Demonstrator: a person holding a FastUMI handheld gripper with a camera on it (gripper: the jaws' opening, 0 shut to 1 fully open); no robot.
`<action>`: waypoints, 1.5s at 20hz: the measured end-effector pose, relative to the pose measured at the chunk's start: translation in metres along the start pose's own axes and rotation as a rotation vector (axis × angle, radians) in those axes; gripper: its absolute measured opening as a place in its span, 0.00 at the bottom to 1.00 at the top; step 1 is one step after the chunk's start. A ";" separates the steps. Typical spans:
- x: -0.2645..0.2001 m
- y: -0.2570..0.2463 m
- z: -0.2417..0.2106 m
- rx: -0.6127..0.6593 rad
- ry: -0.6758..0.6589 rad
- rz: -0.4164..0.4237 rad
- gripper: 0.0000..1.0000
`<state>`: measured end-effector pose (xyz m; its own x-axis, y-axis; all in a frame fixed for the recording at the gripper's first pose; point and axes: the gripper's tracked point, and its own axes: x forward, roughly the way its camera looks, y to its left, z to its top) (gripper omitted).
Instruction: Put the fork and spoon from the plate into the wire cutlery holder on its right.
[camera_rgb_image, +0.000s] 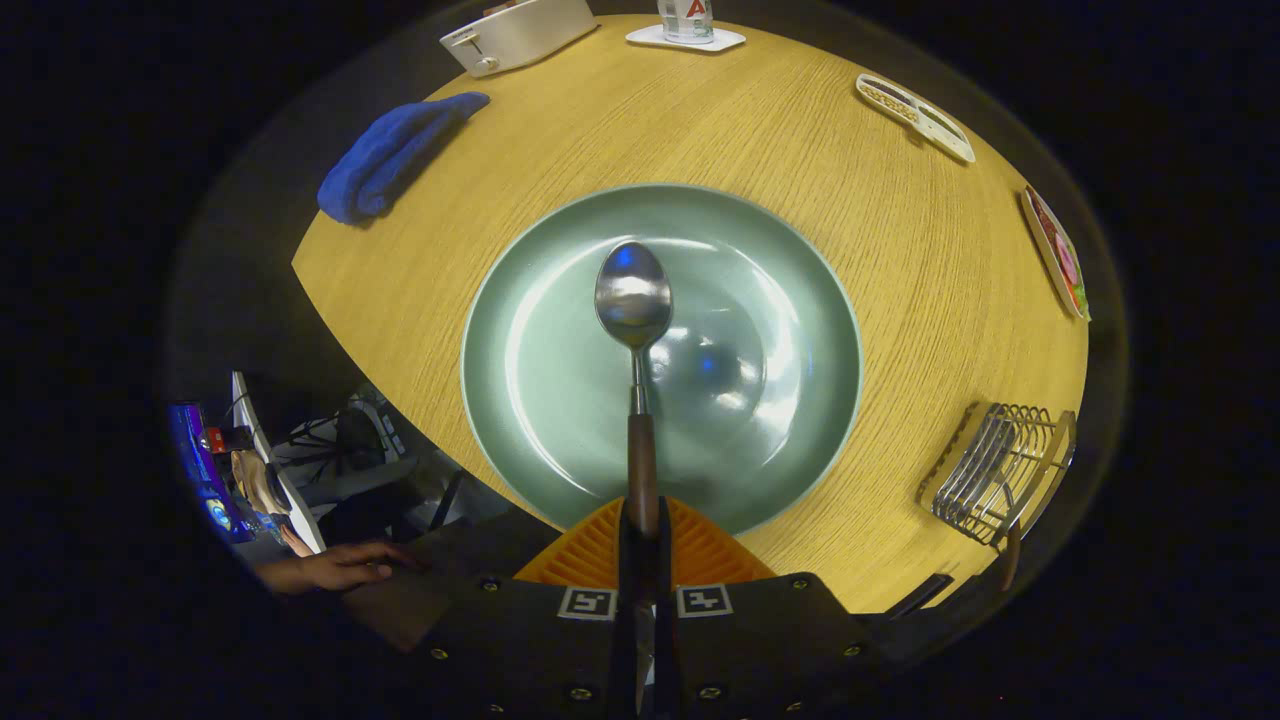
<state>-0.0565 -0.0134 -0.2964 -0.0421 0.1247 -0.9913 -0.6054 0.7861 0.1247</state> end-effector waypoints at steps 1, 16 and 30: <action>-0.005 -0.005 -0.003 -0.028 0.002 -0.006 0.08; -0.069 -0.034 -0.014 -0.018 0.033 0.084 0.02; -0.203 -0.182 -0.099 0.035 0.154 -0.073 0.02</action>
<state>-0.0159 -0.2418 -0.1219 -0.1218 -0.0252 -0.9922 -0.5833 0.8106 0.0511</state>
